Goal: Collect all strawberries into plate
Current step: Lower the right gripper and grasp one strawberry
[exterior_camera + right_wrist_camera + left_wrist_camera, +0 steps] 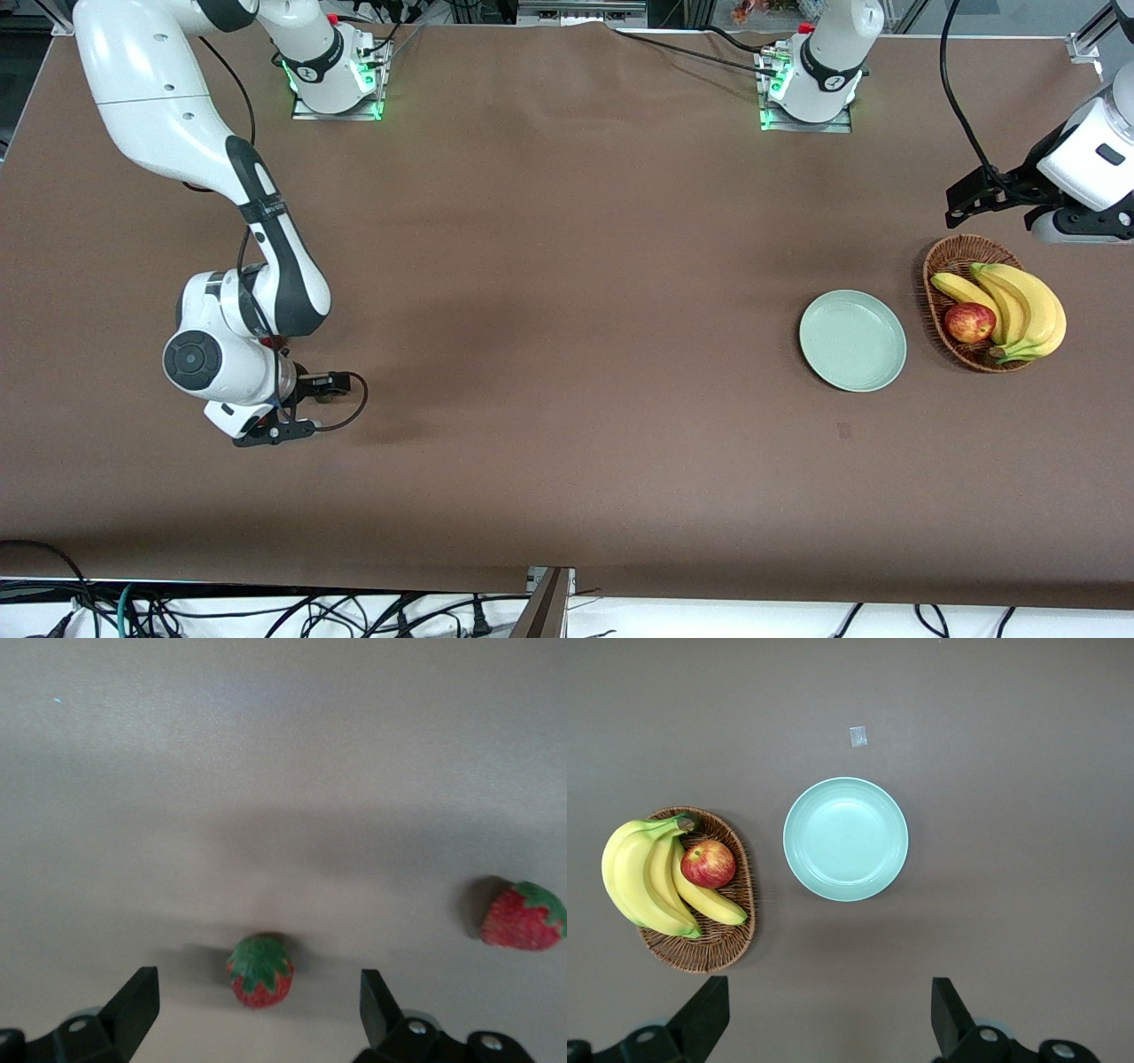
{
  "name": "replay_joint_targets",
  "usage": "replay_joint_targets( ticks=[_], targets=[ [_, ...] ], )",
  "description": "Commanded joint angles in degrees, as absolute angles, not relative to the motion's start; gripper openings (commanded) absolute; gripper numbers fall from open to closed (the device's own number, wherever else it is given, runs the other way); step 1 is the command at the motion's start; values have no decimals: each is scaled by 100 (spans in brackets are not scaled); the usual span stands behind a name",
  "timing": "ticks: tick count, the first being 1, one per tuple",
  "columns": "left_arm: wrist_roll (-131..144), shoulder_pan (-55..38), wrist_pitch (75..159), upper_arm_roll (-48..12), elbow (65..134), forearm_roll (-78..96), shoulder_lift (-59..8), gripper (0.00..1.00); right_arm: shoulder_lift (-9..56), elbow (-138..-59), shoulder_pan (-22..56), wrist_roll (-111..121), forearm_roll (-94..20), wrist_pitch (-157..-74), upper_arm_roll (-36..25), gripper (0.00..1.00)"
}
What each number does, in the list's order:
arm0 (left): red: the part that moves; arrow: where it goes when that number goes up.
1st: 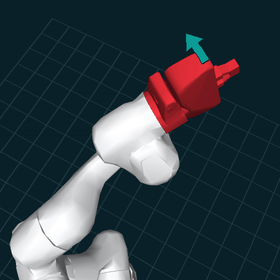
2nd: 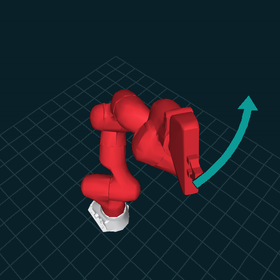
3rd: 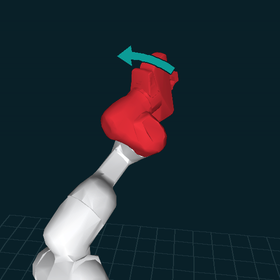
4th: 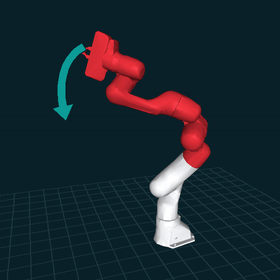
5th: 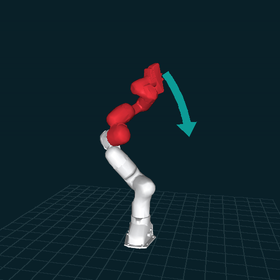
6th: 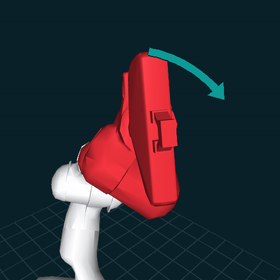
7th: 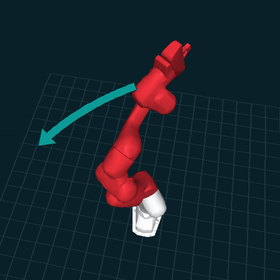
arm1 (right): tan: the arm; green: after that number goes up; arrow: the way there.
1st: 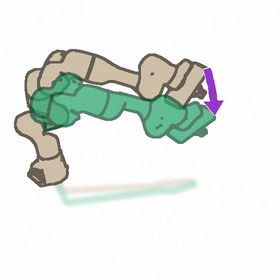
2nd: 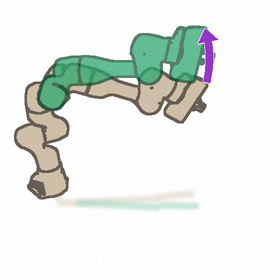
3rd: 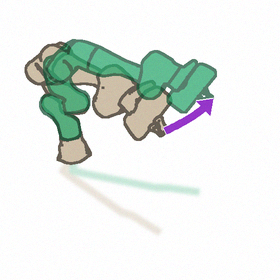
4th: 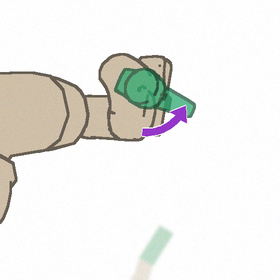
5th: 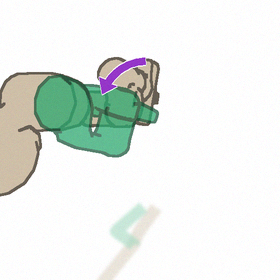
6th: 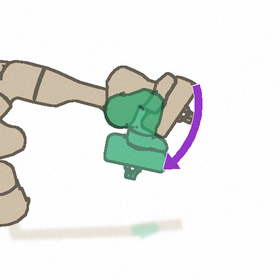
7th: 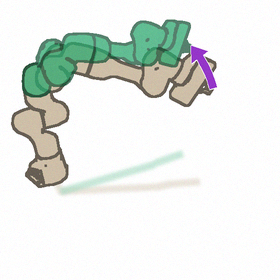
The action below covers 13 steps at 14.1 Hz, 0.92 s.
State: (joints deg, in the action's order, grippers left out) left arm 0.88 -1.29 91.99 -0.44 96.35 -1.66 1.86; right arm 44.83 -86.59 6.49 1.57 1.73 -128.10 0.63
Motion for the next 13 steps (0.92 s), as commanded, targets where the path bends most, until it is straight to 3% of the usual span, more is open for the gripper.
replay_joint_targets(
  ticks=[1, 2, 4, 6, 8, 13],
  targets=[
    [70, -185, 9149, 18, 9633, -70, 211, 100, 4535, -8710, 624, 211, 123, -12955, 88, 98],
    [70, -185, 9149, 18, 9642, -70, 220, 100, 4535, -8727, 624, 211, 123, -12955, 88, 85],
    [70, -185, 9149, 18, 9633, -70, 211, 100, 4535, -8763, 624, 220, 123, -12955, 88, 48],
    [70, -185, 9149, 18, 9642, -70, 220, 100, 4535, -8754, 624, 220, 123, -12955, 88, 22],
    [70, -185, 9149, 18, 9642, -70, 211, 100, 4535, -8745, 624, 220, 132, -12955, 88, 12],
    [70, -185, 9149, 18, 9642, -70, 211, 100, 4518, -8596, 851, 97, 114, -12964, 97, 9]
  ],
)
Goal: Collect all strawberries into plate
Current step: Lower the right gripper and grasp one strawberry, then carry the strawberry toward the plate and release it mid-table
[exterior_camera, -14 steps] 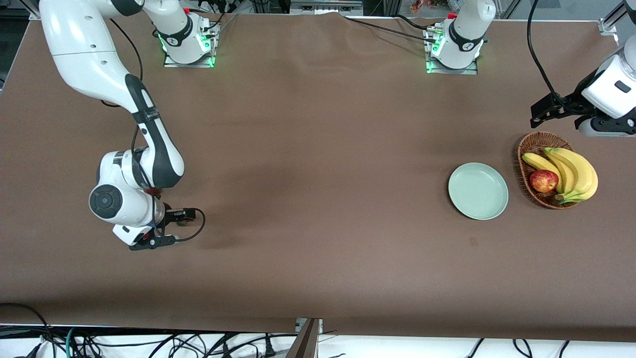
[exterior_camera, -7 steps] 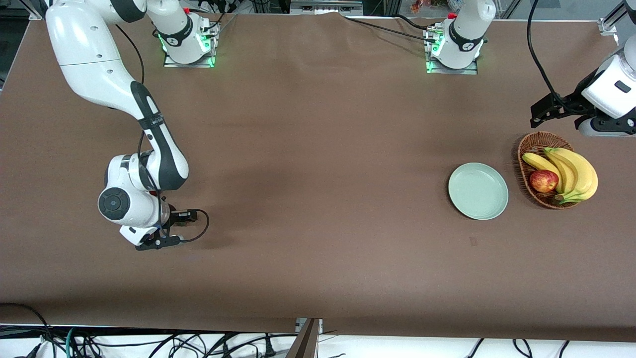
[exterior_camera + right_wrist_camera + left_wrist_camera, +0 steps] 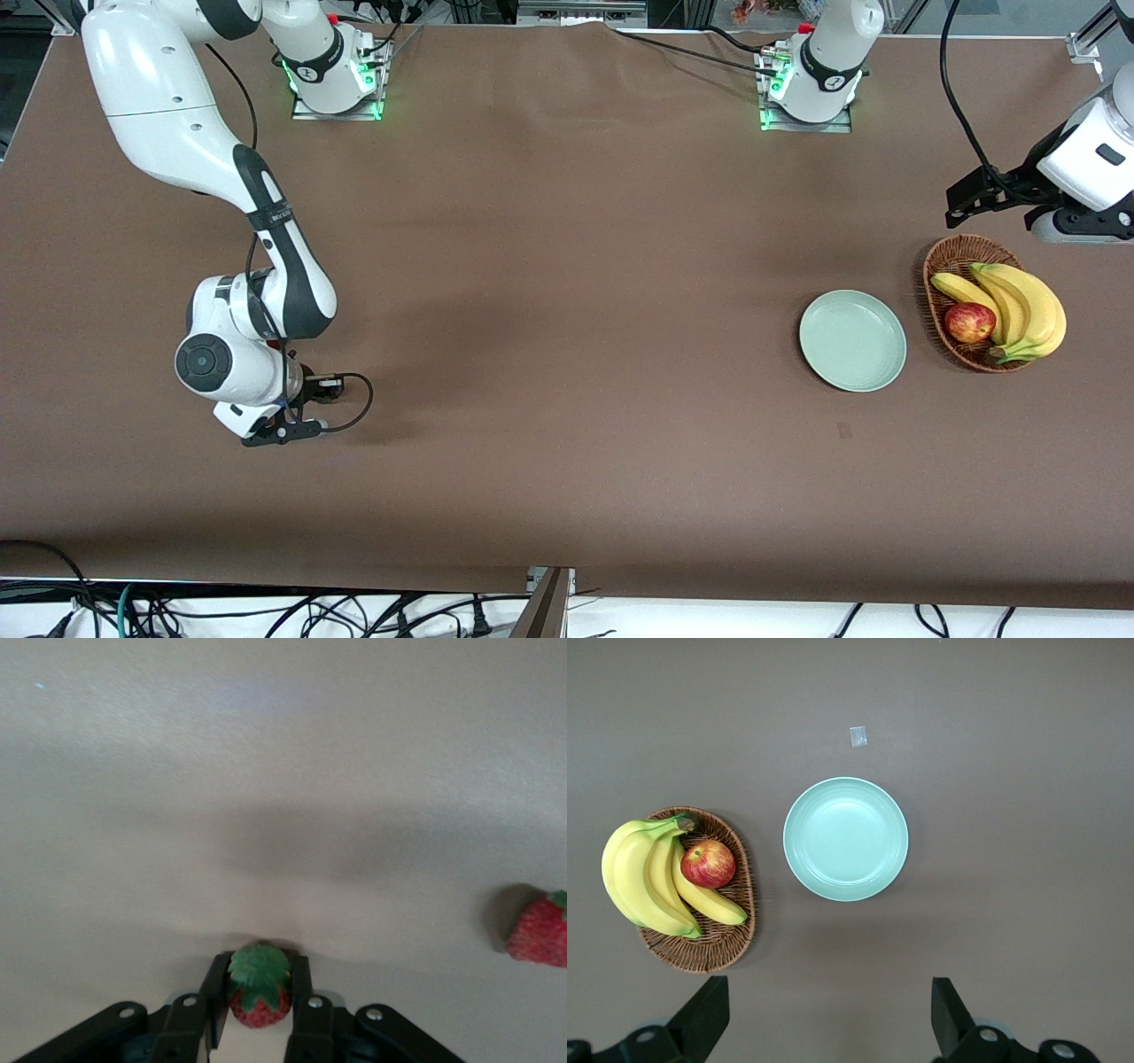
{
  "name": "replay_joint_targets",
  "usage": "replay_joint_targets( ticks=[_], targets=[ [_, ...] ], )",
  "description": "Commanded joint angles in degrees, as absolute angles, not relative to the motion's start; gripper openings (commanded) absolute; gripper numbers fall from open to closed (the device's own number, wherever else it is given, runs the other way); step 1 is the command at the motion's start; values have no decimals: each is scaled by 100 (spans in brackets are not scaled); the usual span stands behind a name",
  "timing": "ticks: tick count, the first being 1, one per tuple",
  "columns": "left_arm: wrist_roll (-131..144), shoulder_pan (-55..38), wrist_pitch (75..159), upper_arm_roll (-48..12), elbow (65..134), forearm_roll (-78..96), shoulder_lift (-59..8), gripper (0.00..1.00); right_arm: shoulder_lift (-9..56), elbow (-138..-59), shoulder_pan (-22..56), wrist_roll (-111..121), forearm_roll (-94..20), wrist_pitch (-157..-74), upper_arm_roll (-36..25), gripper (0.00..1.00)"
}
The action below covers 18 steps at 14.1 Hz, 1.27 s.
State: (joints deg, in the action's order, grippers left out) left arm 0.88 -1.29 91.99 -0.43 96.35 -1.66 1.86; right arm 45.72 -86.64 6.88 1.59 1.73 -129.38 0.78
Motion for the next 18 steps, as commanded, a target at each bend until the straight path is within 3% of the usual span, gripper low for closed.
replay_joint_targets(
  ticks=[1, 4, 10, 18],
  targets=[
    [70, -185, 9149, 18, 9642, -70, 211, 100, 4518, -8552, 992, -51, 114, -12964, 105, 9],
    [79, -185, 9149, 18, 9642, -70, 211, 100, 4535, -8377, 1527, -1217, 123, -12973, 245, 9],
    [79, -185, 9149, 18, 9642, -70, 211, 100, 5158, -7367, 3161, -3960, 123, -13340, 246, 9],
    [79, -185, 9149, 18, 9642, -70, 211, 100, 5624, -6856, 4577, -5456, 123, -14000, 255, 9]
  ],
)
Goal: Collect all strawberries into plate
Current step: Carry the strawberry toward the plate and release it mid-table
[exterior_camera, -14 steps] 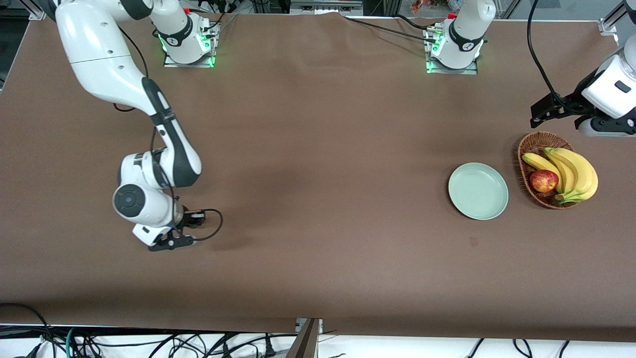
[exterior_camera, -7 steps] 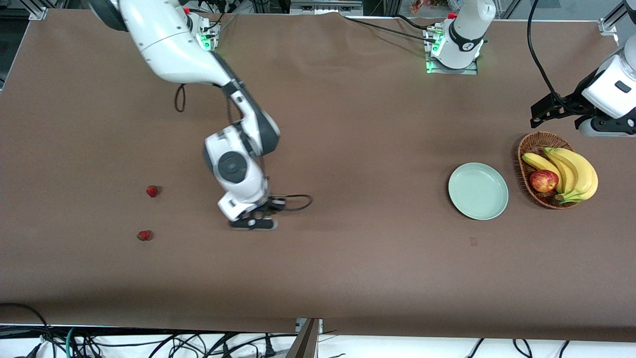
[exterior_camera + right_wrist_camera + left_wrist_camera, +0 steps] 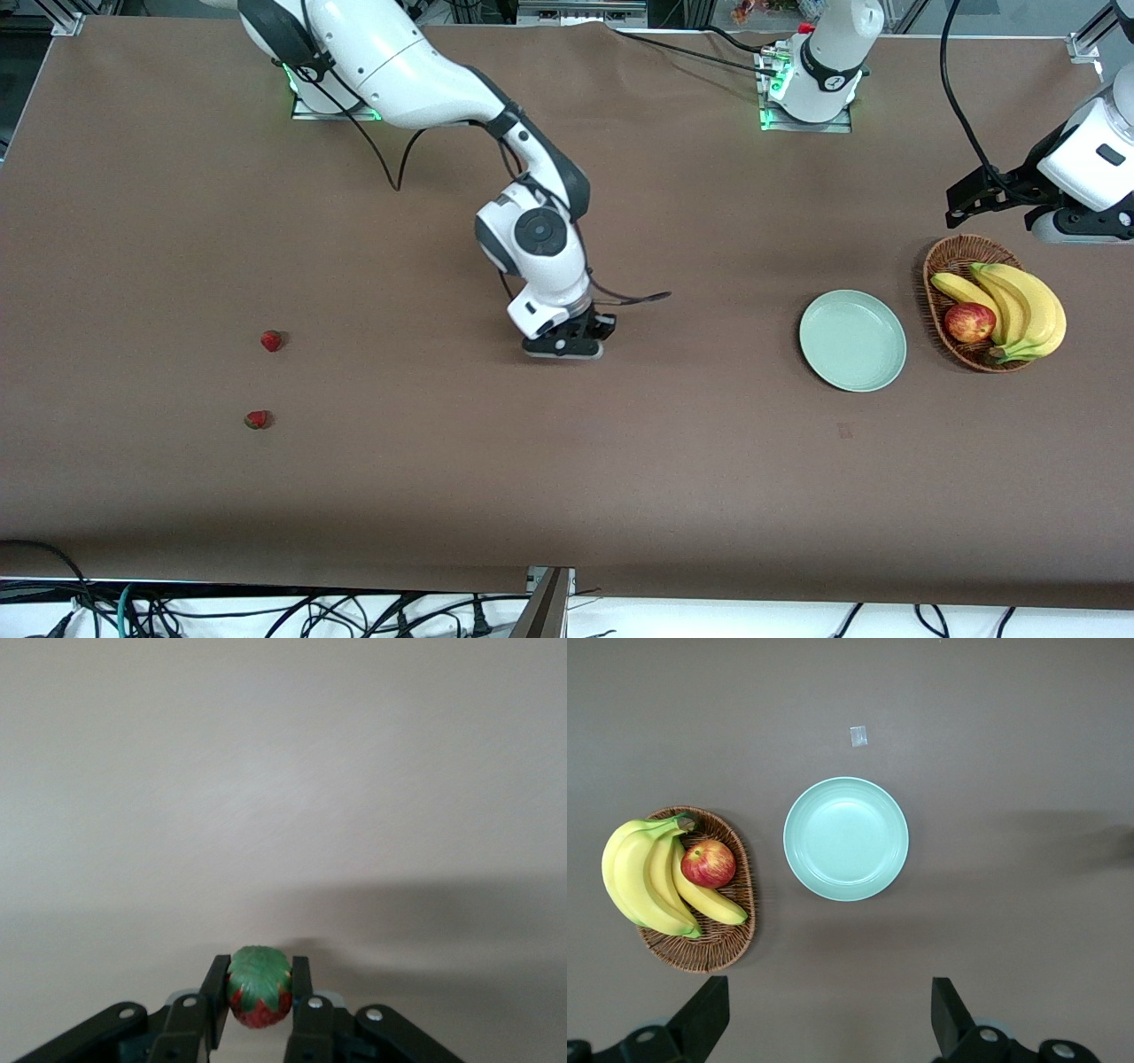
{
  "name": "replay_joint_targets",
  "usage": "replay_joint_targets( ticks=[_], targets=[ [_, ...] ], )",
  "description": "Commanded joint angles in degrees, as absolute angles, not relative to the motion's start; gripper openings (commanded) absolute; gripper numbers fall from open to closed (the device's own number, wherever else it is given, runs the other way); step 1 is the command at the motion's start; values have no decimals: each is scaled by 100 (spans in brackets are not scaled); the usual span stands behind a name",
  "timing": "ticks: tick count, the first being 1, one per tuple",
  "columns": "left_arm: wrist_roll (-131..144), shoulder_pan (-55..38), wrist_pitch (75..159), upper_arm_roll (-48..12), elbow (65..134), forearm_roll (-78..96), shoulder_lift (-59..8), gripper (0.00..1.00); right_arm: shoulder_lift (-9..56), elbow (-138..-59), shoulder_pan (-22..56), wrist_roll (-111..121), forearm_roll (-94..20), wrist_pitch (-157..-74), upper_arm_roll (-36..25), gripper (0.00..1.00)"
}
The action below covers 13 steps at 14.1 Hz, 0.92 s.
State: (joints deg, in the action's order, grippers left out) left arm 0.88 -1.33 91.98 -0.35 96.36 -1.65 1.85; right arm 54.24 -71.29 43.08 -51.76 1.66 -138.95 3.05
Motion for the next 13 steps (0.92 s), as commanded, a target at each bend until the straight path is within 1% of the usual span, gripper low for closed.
replay_joint_targets(
  ticks=[1, 6, 7, 8, 9, 10, 11, 12, 13],
  targets=[
    [79, -185, 9149, 18, 9633, -70, 211, 100, 5712, -6795, 4710, -5649, 123, -14149, 255, 9],
    [79, -185, 9149, 18, 9642, -70, 211, 100, 5932, -6653, 4939, -5897, 114, -14615, 264, 10],
    [79, -185, 9149, 18, 9642, -70, 211, 100, 5959, -6653, 4957, -5889, 123, -14651, 264, 12],
    [79, -185, 9149, 18, 9642, -70, 211, 100, 5959, -6653, 4992, -5897, 123, -14651, 272, 29],
    [79, -185, 9149, 18, 9642, -70, 211, 100, 5959, -6662, 5018, -5906, 123, -14643, 272, 94],
    [79, -193, 9149, 18, 9642, -70, 211, 100, 5950, -6662, 5027, -5898, 132, -14599, 264, 100],
    [79, -185, 9149, 18, 9633, -70, 211, 100, 5907, -6662, 5010, -5880, 132, -14538, 255, 100],
    [79, -185, 9149, 18, 9633, -70, 211, 100, 5802, -6653, 4958, -5836, 141, -14276, 211, 100],
    [79, -185, 9149, 18, 9642, -70, 211, 100, 5722, -6645, 4887, -5705, 175, -13838, 159, 100]
  ],
)
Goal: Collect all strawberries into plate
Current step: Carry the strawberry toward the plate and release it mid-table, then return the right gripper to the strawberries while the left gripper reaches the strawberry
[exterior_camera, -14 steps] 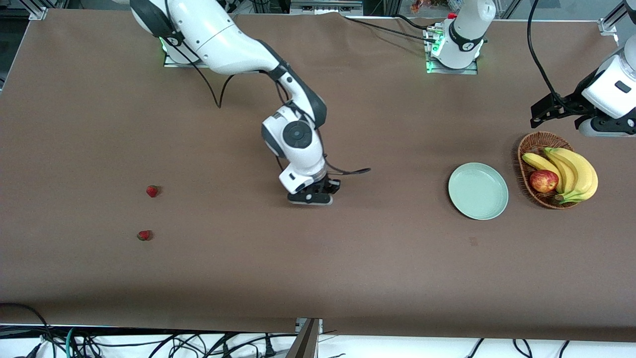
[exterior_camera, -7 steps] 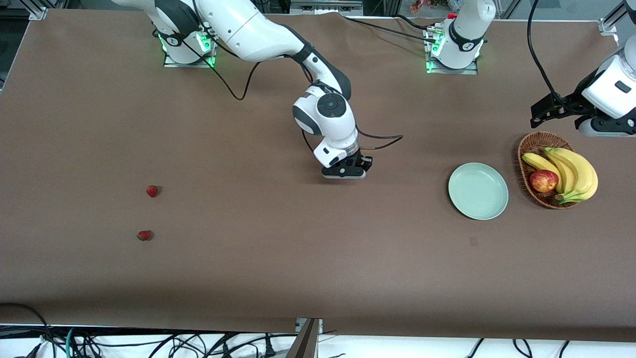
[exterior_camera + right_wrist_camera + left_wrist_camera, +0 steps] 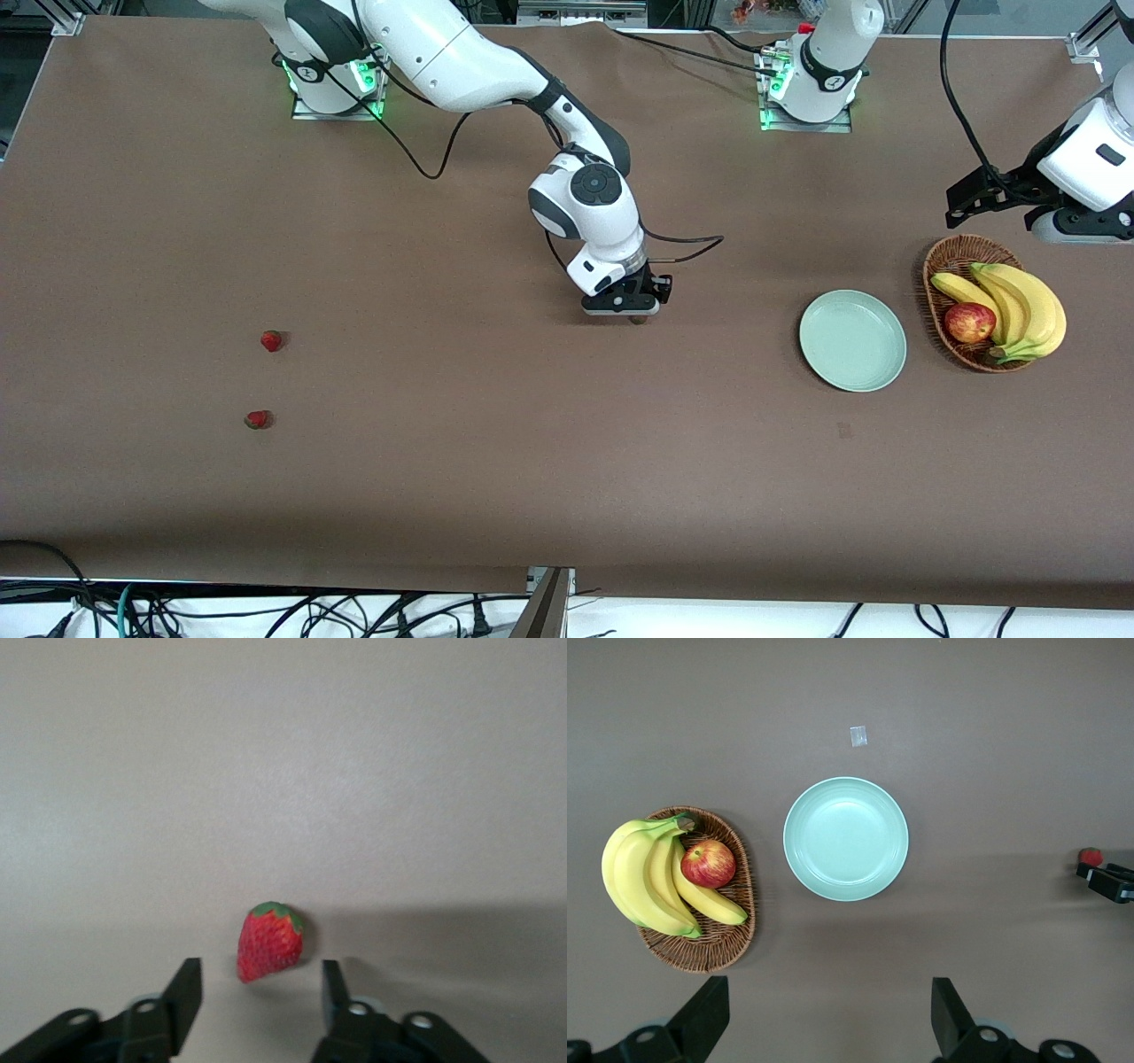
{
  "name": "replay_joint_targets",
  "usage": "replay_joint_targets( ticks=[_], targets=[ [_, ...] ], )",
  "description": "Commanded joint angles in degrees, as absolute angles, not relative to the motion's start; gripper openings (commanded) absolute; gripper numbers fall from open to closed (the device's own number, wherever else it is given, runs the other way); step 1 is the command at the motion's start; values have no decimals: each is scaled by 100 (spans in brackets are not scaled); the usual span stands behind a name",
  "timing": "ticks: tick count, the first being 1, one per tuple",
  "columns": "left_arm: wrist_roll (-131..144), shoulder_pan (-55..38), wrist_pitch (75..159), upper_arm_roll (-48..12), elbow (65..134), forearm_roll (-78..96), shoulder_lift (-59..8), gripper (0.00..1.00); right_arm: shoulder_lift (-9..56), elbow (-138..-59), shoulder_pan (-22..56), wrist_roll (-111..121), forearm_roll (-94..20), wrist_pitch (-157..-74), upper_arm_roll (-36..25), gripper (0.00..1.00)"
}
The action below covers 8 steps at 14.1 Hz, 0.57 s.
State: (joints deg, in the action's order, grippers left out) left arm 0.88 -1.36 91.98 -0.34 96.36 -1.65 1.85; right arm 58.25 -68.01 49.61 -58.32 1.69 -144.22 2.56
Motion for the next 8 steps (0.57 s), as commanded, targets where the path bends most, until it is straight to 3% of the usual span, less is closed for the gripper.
replay_joint_targets(
  ticks=[1, 8],
  targets=[
    [79, -193, 9149, 18, 9642, -70, 220, 100, 5582, -6575, 4721, -5391, 176, -13477, 158, 100],
    [70, -386, 9080, 9, 9650, 176, -122, 100, 5045, -6574, 2763, -2685, 123, -12192, 246, 100]
  ],
)
